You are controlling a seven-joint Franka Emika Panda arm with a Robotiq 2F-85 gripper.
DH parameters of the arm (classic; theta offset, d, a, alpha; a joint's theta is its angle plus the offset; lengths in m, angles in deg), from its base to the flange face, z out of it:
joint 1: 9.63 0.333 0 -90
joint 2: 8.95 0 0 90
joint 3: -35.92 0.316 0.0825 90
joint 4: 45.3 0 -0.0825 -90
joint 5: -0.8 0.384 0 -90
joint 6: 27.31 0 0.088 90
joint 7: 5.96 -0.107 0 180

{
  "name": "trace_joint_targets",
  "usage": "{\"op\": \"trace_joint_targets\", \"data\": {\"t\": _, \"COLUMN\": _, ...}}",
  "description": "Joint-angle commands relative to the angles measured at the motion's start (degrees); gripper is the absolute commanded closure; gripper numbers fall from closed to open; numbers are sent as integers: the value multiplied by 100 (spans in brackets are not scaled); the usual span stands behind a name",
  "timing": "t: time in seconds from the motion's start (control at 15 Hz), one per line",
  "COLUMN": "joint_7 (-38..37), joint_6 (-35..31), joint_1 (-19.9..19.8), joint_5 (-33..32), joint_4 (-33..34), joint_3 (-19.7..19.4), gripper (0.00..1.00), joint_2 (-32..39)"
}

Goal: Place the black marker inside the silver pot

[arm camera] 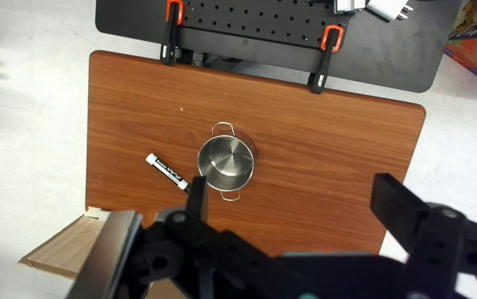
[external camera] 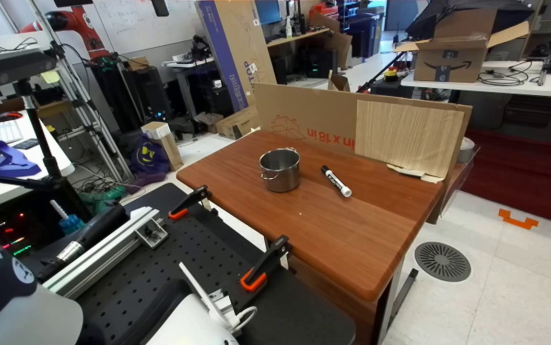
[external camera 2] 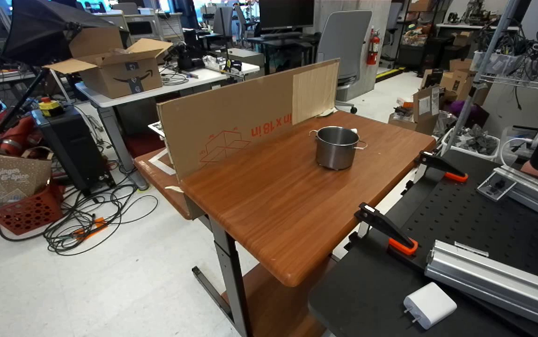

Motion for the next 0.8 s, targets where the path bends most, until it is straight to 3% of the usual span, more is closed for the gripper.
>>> {"op": "trace_joint_targets", "data": {"t": 0.0, "joint_7": 703, "joint_6": -235, "joint_1": 95, "joint_5": -175, "joint_4": 271, "joint_3": -339, "gripper": 0, "joint_2": 443}}
{"op": "trace_joint_targets", "data": {"t": 0.73, "joint_7": 3443, "joint_6": -1031, "joint_1": -472, "joint_5": -1400, "joint_4": 1117, "joint_3": -1384, "gripper": 0, "joint_2": 2463}}
